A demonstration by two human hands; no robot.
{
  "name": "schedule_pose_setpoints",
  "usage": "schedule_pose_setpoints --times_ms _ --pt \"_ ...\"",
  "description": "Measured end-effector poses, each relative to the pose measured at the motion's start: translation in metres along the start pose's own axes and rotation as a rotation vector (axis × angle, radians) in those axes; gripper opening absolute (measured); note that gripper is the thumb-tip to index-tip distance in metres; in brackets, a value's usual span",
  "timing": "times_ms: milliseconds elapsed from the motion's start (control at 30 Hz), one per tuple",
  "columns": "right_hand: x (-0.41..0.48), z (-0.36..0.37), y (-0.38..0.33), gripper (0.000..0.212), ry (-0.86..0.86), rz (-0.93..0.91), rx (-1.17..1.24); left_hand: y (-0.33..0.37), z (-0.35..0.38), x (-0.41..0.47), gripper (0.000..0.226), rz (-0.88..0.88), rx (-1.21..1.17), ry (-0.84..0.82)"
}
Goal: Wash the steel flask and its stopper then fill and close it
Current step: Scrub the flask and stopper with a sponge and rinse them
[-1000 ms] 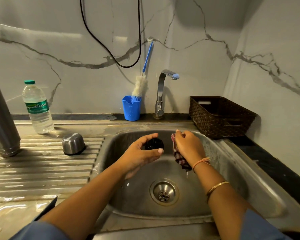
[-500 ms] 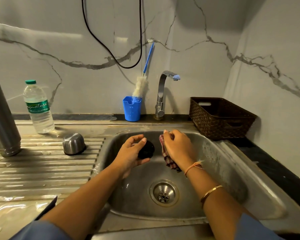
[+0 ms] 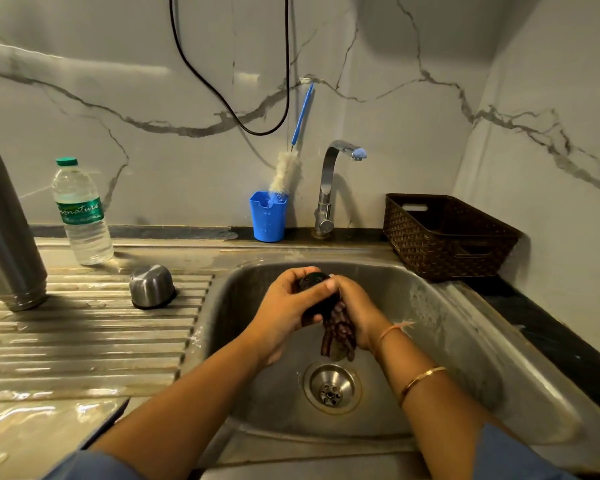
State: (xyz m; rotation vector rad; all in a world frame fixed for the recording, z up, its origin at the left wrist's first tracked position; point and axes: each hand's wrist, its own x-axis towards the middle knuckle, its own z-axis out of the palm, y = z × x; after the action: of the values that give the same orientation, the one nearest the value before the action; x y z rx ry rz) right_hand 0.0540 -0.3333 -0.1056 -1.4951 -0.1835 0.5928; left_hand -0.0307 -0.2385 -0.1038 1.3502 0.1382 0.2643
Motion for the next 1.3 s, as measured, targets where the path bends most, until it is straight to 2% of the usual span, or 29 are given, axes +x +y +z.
schedule_pose_setpoints --times_ms 67,167,233,300,367,433,500,533,633,667,700,767,800,833,867,933,1000,1033,1167,1233,1300 --pt "0.000 -0.003 0.001 0.032 -0.132 0.049 0.126 -0.002 -0.001 0.001 0.050 0.002 0.026 0.005" --pt "0.000 0.003 0.001 0.032 -0.204 0.095 0.149 0.002 -0.009 0.001 0.046 -0.019 -0.073 -0.045" --pt "0.001 0.007 0.001 0.032 -0.227 0.127 0.167 0.003 -0.013 0.006 0.045 -0.032 -0.073 -0.021" --pt "0.001 0.008 0.002 0.034 -0.224 0.148 0.130 -0.005 -0.017 0.013 0.048 -0.005 0.098 0.103" --pt "-0.002 0.007 -0.001 0.036 -0.162 0.150 -0.005 -0.011 -0.026 0.019 0.048 0.082 0.488 0.231" --pt "-0.004 0.005 -0.006 0.040 0.010 0.051 -0.347 -0.011 -0.035 0.021 0.048 0.153 0.738 0.283" --pt "-0.005 0.001 -0.010 0.043 0.233 -0.150 -0.741 -0.004 -0.035 0.018 0.049 0.276 0.761 0.305" --pt "-0.005 -0.001 -0.012 0.043 0.310 -0.256 -0.789 0.002 -0.031 0.015 0.051 0.393 0.736 0.319" --pt "-0.013 -0.005 -0.024 0.040 0.429 -0.568 -0.622 0.014 -0.017 0.009 0.054 0.769 0.640 0.312" --pt "-0.014 -0.006 -0.027 0.039 0.453 -0.646 -0.580 0.012 -0.016 0.009 0.053 0.763 0.691 0.284" --pt "-0.014 -0.007 -0.028 0.038 0.465 -0.675 -0.571 0.010 -0.018 0.009 0.053 0.632 0.786 0.214" --pt "-0.012 -0.009 -0.022 0.037 0.457 -0.578 -0.604 -0.005 -0.025 0.012 0.055 0.146 1.158 -0.041" --pt "-0.009 -0.011 -0.017 0.037 0.442 -0.497 -0.623 -0.014 -0.030 0.014 0.057 -0.015 1.334 -0.151" --pt "-0.007 -0.012 -0.011 0.038 0.438 -0.441 -0.643 -0.019 -0.033 0.014 0.056 -0.049 1.414 -0.165" --pt "-0.006 -0.013 -0.008 0.039 0.444 -0.424 -0.663 -0.018 -0.035 0.015 0.052 -0.002 1.387 -0.113" --pt "-0.005 -0.013 -0.006 0.039 0.467 -0.446 -0.664 -0.007 -0.033 0.015 0.045 0.135 1.111 0.043" --pt "-0.004 -0.011 -0.006 0.038 0.456 -0.442 -0.629 -0.003 -0.030 0.016 0.042 0.182 0.936 0.129" --pt "-0.002 -0.010 -0.004 0.038 0.440 -0.427 -0.634 -0.004 -0.029 0.014 0.043 0.164 0.957 0.145" --pt "0.003 -0.008 0.008 0.044 0.400 -0.336 -0.733 -0.022 -0.036 0.015 0.069 -0.042 1.498 0.123" --pt "0.003 -0.007 0.009 0.045 0.403 -0.341 -0.726 -0.019 -0.036 0.013 0.070 0.108 1.480 0.197" --pt "0.003 -0.006 0.006 0.043 0.401 -0.375 -0.696 -0.007 -0.032 0.007 0.063 0.414 1.293 0.303"
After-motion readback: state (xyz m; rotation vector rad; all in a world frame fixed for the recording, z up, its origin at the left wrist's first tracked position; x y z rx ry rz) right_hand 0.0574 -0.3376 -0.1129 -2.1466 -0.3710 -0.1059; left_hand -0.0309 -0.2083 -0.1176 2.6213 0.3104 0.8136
